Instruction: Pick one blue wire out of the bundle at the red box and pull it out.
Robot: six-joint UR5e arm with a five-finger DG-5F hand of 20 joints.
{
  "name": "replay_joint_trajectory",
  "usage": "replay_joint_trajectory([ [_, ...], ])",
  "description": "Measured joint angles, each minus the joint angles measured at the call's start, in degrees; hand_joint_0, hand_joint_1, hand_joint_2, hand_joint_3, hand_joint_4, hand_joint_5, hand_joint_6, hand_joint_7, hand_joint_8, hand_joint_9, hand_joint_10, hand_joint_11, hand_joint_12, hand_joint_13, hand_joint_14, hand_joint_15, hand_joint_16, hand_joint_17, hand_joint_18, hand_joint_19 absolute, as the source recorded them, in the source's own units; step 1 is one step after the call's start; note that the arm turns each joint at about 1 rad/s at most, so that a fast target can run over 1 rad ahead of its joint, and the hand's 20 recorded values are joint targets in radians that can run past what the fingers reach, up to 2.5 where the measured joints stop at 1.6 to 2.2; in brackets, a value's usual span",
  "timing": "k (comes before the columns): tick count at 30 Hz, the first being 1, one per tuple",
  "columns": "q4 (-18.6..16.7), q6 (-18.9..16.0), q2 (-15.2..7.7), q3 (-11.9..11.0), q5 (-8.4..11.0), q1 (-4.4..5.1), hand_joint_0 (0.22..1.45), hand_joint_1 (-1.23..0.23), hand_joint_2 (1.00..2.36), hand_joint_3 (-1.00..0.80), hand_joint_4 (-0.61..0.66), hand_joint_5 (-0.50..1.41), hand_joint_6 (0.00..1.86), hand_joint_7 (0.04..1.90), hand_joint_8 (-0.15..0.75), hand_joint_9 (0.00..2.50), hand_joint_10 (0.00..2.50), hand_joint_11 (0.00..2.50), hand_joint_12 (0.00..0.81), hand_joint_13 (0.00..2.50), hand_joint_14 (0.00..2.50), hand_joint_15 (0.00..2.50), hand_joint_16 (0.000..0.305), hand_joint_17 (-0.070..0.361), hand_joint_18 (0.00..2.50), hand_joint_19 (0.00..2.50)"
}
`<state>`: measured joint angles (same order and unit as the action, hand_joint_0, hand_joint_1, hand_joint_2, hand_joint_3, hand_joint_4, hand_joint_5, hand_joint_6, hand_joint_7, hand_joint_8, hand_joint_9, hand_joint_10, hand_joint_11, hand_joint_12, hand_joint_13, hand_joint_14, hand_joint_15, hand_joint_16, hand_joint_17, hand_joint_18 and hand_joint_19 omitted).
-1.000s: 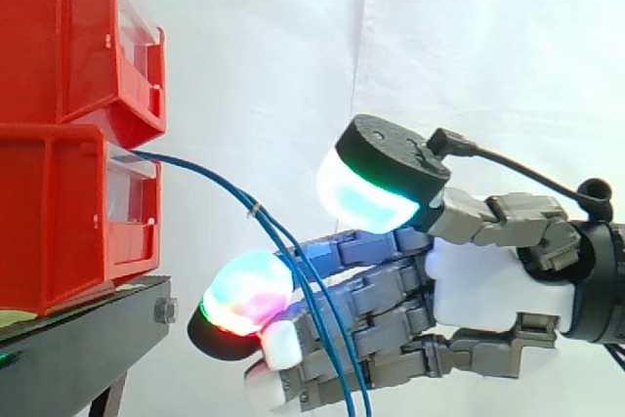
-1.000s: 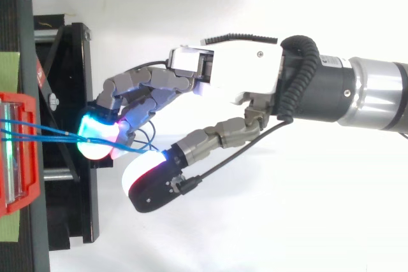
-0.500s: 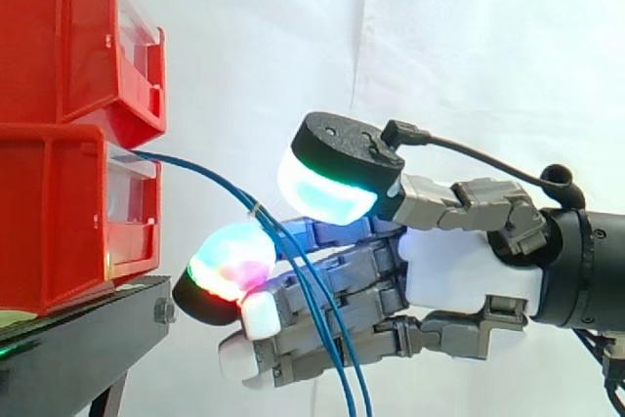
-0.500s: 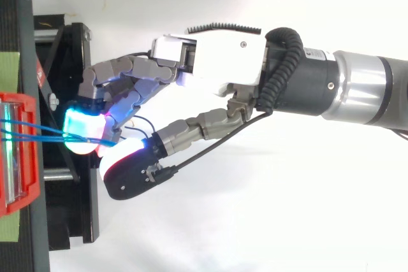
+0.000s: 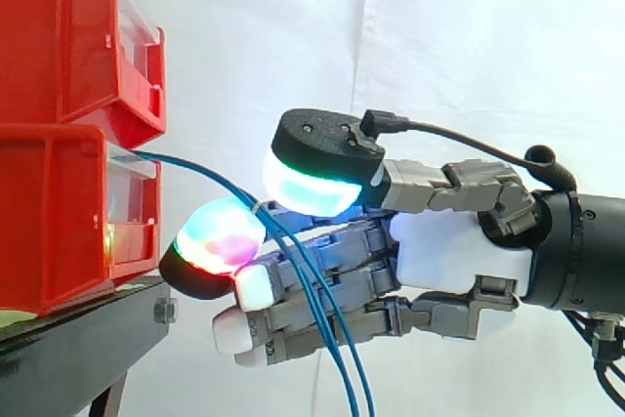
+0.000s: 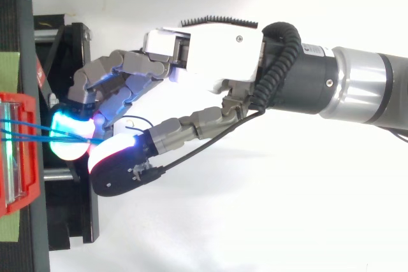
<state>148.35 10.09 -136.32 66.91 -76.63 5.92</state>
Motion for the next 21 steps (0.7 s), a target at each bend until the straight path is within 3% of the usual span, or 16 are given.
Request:
replay_joint_trajectory([
  [12, 0.25, -0.38, 0.00, 0.00, -0.31, -0.13, 0.65, -0.74, 1.02, -0.06, 0.07, -0.21, 0.92, 0.76, 0.344, 0.78, 0.01, 0.60, 0.421, 0.77, 0.01, 0.41, 0.058, 0.131, 0.61, 0.34],
  [21, 1.55, -0.77, 0.16, 0.06, -1.42, -0.44, 0.62, -0.70, 1.01, -0.02, 0.14, -0.20, 0.93, 0.75, 0.375, 0.83, 0.01, 0.61, 0.445, 0.81, 0.01, 0.42, 0.063, 0.143, 0.66, 0.36],
])
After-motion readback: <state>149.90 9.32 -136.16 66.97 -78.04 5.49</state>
